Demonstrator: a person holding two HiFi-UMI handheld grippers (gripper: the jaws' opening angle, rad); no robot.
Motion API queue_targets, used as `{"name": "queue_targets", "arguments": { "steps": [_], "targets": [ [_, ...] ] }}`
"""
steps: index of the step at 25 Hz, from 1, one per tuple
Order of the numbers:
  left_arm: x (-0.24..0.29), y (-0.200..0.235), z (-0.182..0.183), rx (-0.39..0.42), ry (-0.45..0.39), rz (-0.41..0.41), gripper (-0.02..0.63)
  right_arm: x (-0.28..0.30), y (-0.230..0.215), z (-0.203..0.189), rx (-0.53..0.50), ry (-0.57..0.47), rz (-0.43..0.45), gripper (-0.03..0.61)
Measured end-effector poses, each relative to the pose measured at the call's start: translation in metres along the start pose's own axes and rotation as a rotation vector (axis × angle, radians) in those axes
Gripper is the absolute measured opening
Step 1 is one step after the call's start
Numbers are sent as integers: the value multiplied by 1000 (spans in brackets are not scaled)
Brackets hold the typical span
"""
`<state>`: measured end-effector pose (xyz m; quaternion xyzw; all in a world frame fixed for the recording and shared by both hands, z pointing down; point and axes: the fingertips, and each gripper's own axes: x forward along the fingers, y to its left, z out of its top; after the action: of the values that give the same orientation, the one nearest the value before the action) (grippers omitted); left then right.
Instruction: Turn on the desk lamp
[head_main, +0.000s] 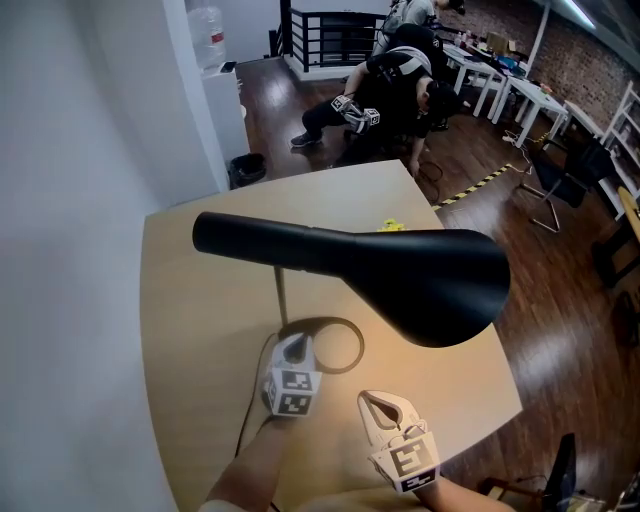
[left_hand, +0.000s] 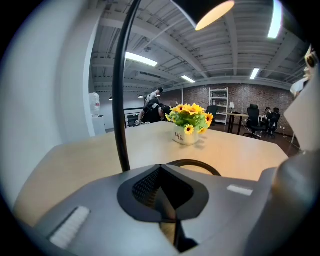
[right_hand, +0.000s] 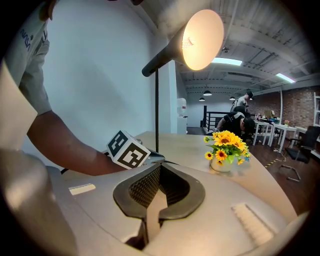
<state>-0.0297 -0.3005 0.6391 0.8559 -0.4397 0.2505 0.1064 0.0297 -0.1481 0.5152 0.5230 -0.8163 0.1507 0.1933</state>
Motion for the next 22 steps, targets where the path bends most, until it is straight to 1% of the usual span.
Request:
{"name": "queue_targets", "arguments": {
  "steps": [4,6,8,11,18,22],
  "targets": [
    [-21,-7,24,-16,-70,14,-6,1,-1,-7,11,-8,4,-2],
    [-30,-8,29,-29,-93,20,-6,3,-3,-3,13,-16,-4,-2],
    [-42,-10,30,-42,-108,29,-6,3,-6,4,12,-21,-19,-2],
    [-63,-16,36,-59,-131,39,-6,3,-8,-5,32,-29,-18,-2],
    [-119,-40,54,-60,-198,30,-6,4,-9,0,57,-60,-38,-2],
    [-154,-52,62,-84,-217,37,-6,-2,-7,5,65,-82,-50,-2]
  ]
}}
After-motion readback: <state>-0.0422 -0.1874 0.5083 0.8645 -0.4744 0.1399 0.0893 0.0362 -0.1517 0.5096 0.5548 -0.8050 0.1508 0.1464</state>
